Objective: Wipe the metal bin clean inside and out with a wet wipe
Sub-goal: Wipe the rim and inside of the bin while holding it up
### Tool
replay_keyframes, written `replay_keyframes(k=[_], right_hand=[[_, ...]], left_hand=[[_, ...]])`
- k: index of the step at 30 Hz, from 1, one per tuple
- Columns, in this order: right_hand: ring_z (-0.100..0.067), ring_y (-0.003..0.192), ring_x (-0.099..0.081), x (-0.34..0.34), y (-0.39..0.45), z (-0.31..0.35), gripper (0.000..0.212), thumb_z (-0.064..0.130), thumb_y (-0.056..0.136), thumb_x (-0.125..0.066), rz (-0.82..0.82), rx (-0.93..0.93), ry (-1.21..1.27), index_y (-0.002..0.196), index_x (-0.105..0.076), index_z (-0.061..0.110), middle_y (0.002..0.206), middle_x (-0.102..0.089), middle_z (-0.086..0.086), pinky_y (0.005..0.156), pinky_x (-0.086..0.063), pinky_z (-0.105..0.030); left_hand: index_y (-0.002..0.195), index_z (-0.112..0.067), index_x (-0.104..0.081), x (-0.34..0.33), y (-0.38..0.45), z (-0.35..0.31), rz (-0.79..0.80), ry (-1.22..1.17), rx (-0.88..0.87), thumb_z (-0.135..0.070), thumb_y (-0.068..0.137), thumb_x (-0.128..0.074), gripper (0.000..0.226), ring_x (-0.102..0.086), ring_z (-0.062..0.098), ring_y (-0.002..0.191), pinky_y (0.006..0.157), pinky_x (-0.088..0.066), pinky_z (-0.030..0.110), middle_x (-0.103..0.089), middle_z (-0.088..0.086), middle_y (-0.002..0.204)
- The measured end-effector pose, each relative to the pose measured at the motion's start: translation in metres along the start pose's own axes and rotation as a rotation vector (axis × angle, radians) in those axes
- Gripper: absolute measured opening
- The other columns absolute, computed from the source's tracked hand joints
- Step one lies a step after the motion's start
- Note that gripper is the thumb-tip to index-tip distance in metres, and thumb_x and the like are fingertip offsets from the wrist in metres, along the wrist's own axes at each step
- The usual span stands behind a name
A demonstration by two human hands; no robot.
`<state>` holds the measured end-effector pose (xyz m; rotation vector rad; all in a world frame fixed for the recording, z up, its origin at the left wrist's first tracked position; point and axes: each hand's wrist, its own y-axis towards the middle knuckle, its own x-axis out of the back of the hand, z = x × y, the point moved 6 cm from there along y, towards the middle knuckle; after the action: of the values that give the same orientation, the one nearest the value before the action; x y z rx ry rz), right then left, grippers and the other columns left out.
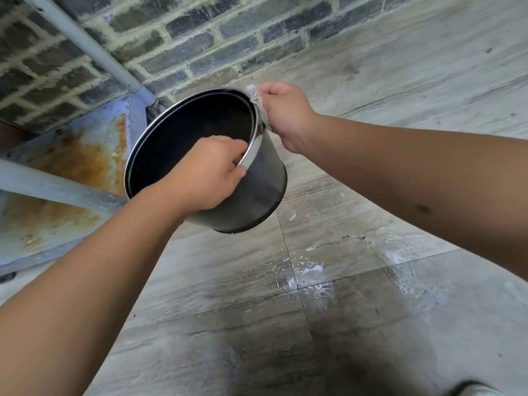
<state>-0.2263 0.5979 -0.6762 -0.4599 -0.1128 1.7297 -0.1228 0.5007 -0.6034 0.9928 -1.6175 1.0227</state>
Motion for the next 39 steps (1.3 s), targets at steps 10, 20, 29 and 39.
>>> replay_keyframes(k=[10, 20, 29, 39], right_hand=[[-0.005, 0.054, -0.058, -0.002, -0.031, -0.025, 0.010, 0.007, 0.090, -0.067, 0.285, 0.014, -0.178, 0.099, -0.069, 0.004, 0.076, -0.065, -0.004, 0.047, -0.045, -0.019], [-0.006, 0.056, -0.056, -0.030, -0.067, -0.029, 0.007, 0.009, 0.093, -0.061, 0.226, 0.090, -0.143, 0.099, -0.062, 0.005, 0.072, -0.058, -0.001, 0.052, -0.046, -0.019], [-0.013, 0.062, -0.059, -0.032, -0.035, -0.026, 0.009, 0.012, 0.093, -0.062, 0.114, -0.003, -0.090, 0.085, -0.065, 0.016, 0.077, -0.064, -0.005, 0.052, -0.046, -0.024], [-0.018, 0.057, -0.060, 0.028, -0.022, -0.018, 0.014, 0.004, 0.091, -0.056, -0.004, 0.014, -0.035, 0.085, -0.061, 0.015, 0.073, -0.063, -0.009, 0.049, -0.049, -0.028]], left_hand=[[0.098, -0.026, -0.071, 0.009, -0.084, 0.055, 0.159, 0.272, -0.103, -0.013, 0.073, -0.080, 0.031, -0.048, 0.022, 0.103, 0.079, -0.026, 0.038, -0.063, -0.013, 0.100], [0.066, -0.023, -0.047, -0.003, -0.026, 0.013, -0.131, -0.023, 0.332, -0.026, 0.083, -0.065, 0.025, -0.046, 0.015, 0.060, 0.062, -0.039, 0.032, -0.048, -0.009, 0.059], [0.069, -0.007, -0.051, -0.005, -0.032, 0.004, -0.046, -0.141, 0.234, -0.008, 0.081, -0.060, 0.015, -0.049, 0.022, 0.068, 0.067, -0.044, 0.040, -0.055, 0.005, 0.069], [0.108, -0.021, -0.067, 0.002, -0.065, 0.017, 0.185, 0.178, -0.125, -0.017, 0.094, -0.055, 0.019, -0.044, 0.016, 0.101, 0.086, -0.030, 0.041, -0.060, -0.010, 0.089]])
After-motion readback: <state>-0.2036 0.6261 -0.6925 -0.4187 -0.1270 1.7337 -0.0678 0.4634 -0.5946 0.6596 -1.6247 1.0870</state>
